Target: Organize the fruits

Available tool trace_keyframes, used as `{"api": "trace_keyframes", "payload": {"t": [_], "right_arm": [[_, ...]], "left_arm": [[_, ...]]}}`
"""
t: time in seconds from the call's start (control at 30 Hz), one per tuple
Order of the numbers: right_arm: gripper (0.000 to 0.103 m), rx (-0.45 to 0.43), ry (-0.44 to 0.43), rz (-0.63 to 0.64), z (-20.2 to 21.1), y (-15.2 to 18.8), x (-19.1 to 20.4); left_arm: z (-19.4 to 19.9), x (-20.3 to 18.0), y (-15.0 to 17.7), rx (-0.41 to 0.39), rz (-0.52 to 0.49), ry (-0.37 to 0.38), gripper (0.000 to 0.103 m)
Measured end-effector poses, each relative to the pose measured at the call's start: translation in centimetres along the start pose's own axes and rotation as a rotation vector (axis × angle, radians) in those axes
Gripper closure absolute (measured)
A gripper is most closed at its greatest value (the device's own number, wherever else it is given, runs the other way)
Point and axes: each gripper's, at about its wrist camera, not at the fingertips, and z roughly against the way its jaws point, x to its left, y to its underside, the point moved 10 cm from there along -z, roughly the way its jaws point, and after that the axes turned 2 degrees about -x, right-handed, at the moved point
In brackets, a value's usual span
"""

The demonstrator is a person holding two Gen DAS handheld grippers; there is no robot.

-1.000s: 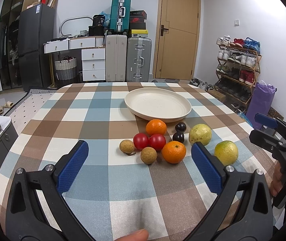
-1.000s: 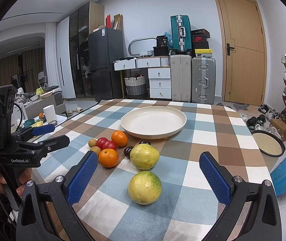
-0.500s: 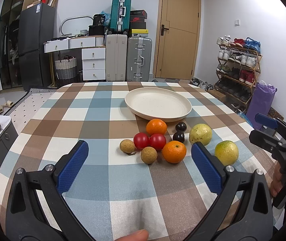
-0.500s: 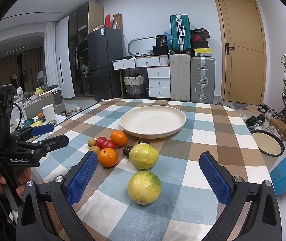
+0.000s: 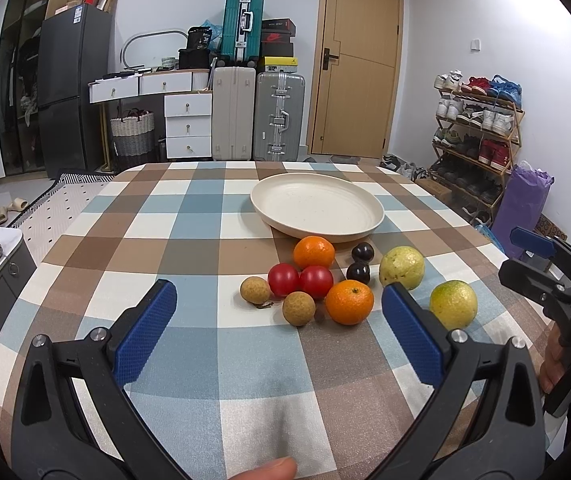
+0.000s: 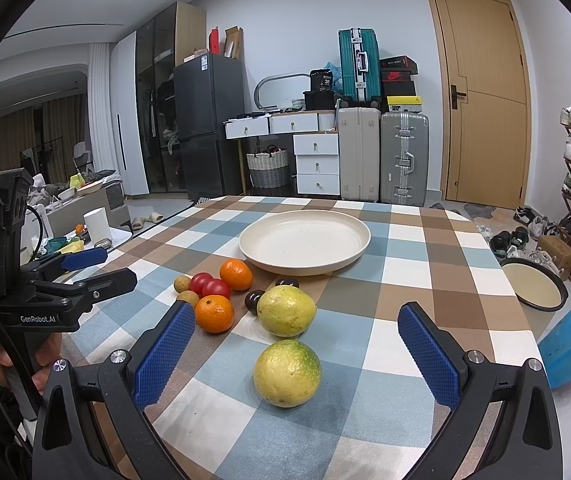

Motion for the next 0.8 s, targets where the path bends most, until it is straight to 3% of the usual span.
{"api": "trace_keyframes", "payload": {"t": [0.8], "right_arm": [[0.000, 0.006, 0.008, 0.000, 0.15, 0.17, -0.16]], "left_arm": [[0.01, 0.04, 0.07, 0.006, 0.003, -0.004, 0.001]]}}
